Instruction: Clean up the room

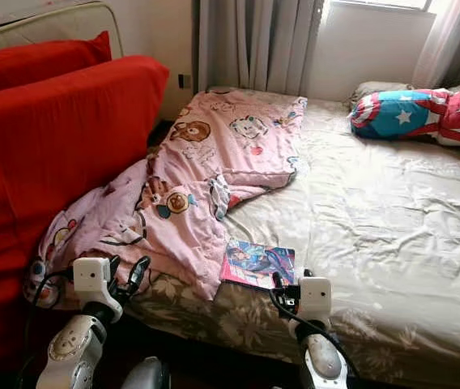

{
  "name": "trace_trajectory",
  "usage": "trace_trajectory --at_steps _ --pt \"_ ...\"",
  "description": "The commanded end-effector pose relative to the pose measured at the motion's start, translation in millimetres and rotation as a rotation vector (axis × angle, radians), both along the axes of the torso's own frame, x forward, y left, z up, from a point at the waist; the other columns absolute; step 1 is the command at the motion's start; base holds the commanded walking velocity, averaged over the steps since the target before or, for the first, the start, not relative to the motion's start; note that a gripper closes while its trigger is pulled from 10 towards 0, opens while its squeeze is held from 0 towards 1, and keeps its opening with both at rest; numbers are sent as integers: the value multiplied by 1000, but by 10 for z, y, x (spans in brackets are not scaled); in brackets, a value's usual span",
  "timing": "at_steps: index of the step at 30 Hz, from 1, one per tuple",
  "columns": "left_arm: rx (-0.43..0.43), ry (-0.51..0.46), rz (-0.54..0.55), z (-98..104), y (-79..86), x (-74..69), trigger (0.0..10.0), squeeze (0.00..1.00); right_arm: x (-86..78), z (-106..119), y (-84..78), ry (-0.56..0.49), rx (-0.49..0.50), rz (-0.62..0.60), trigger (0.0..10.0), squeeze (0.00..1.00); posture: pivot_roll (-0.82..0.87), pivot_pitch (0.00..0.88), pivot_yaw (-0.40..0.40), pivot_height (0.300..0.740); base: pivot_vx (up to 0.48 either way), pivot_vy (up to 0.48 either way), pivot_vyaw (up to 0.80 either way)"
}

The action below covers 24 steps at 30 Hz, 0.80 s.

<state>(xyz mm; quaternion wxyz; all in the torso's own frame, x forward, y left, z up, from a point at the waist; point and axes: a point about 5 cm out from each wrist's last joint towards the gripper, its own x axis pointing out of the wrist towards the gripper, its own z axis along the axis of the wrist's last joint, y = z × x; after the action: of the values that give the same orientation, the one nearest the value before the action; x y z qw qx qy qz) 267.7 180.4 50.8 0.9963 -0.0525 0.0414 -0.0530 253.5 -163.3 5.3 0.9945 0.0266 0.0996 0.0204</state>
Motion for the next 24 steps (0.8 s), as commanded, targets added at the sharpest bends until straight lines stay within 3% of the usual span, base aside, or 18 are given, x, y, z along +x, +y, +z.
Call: trace_trajectory --at_steps 1,24 --pt "9 -9 -8 37 -16 17 10000 0 10 -15 -18 11 -6 -5 10000 0 -18 9 -46 625 0 0 0" --pt "39 -6 10 35 -32 38 10000 0 43 -60 11 36 -14 4 10000 0 -16 0 -40 625 0 0 0"
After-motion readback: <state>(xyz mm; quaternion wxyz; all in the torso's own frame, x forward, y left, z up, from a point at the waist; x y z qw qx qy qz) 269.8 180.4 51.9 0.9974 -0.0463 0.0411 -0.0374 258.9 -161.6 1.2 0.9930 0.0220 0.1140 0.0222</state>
